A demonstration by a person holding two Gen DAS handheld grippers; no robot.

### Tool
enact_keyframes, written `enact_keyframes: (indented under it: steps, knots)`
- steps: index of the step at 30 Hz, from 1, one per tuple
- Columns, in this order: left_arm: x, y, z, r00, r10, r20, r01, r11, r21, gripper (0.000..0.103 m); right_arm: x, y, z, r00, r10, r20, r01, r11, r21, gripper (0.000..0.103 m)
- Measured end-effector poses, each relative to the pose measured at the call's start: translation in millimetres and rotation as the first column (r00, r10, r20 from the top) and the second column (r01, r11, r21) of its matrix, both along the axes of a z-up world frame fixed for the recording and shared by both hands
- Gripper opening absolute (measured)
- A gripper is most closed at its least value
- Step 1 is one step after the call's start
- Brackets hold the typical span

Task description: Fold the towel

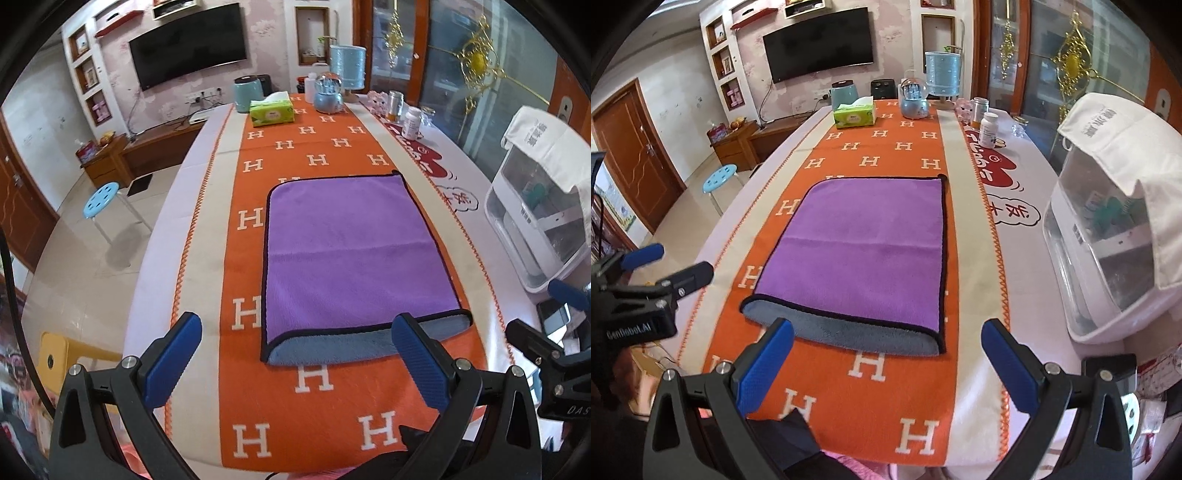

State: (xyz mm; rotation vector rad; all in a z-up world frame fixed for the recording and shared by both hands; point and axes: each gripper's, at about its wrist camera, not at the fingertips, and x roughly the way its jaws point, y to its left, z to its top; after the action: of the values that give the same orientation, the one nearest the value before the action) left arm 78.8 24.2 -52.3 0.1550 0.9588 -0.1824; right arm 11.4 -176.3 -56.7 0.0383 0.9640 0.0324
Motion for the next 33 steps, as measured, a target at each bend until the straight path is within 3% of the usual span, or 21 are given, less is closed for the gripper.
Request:
enact_keyframes:
  steps: [15,26,33]
  knots:
    - [43.3,7.9,-65.6,0.99,-0.122,-0.075,0.125,0.991,0.043,0.102,24.2,-6.6,-55.8,0.996,0.091,-0.023,-0.093,0.991,-0.094,0.102]
    - [61.9,10.6,-115.2,0.965,-0.197,-0.174,0.205,0.978,0.028,0.102,36.8,-14.4,-98.6,0.988,0.115,-0.108,-0.122,0.99,-0.066,0.093]
    - [73.1,17.7,-132.6,0.95,-0.211,-0.23,0.221,0.975,0.015,0.102,41.2,-14.4,-117.2,0.973,0.188,-0.133,-0.197,0.979,-0.06,0.087]
